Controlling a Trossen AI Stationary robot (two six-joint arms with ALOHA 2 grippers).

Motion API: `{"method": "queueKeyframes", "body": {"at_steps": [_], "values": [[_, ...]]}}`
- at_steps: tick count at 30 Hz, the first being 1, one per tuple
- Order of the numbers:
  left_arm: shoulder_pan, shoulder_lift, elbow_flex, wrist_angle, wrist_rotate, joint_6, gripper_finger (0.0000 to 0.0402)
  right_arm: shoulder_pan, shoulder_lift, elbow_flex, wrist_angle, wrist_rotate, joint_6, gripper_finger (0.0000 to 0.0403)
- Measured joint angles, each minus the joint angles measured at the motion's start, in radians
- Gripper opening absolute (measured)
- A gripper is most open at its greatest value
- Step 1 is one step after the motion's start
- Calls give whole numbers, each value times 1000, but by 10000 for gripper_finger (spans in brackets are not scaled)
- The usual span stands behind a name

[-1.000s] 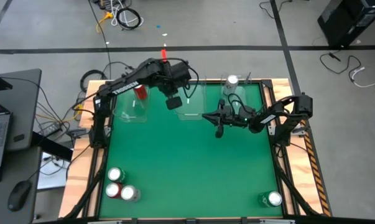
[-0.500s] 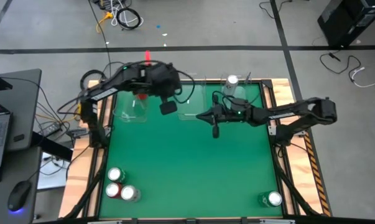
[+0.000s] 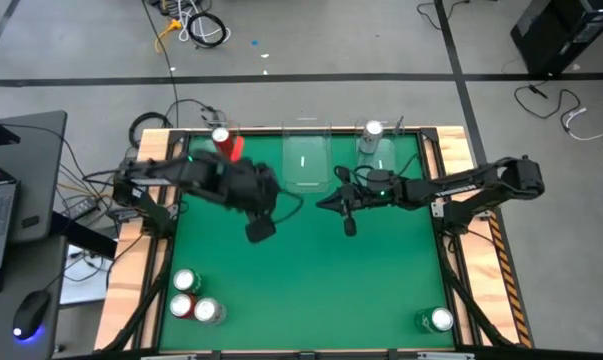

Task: Sort soda cans
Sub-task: Put the left green soda can into the center transparent bin

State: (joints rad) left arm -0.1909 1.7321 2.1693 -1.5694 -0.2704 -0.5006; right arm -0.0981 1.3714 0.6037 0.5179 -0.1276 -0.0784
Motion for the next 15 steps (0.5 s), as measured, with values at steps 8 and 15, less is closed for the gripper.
{"method": "queueKeyframes", "body": {"at_steps": [8, 15], "values": [[-163, -50, -337, -5, 157, -367, 0, 36, 73, 0, 37, 3, 34, 36], [-315, -53, -540, 0, 367, -672, 0, 59, 112, 0, 74, 3, 43, 35]]}}
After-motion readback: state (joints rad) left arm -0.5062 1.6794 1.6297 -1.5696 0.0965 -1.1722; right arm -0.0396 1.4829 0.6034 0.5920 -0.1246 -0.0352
